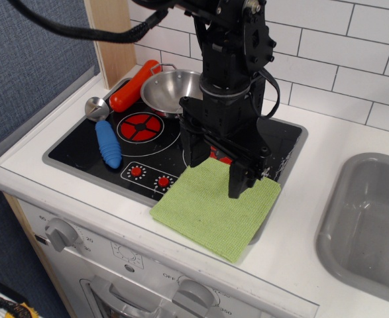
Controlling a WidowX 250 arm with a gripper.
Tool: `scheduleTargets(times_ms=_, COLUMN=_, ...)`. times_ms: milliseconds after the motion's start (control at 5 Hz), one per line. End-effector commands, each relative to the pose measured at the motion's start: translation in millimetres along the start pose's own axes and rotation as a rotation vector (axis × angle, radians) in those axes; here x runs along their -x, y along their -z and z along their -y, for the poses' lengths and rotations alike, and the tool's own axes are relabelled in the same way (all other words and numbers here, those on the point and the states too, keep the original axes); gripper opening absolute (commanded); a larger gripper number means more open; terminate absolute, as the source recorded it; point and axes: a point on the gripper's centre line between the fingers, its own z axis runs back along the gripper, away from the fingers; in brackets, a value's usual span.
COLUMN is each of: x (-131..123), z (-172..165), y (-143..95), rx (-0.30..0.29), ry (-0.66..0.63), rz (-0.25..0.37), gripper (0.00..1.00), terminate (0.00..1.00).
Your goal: Place the blue spoon on the top right corner of the stove top.
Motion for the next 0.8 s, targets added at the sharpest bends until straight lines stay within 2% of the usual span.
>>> scheduleTargets(times_ms=0, x=0.0, z=0.0, y=0.0, rx=0.0, ry=0.0, rz=0.0, gripper=1.0, terminate=0.0)
scheduleTargets(times_ms=400, x=-4.5, z=-42.1, y=-8.3, rx=-0.004, ry=-0.155, rz=0.029, gripper=1.0, terminate=0.0)
scheduleTargets(times_ms=600, x=2.5, z=-81.4, y=-12.5, rx=-0.048, ry=-0.347, rz=0.049, gripper=1.0, terminate=0.0)
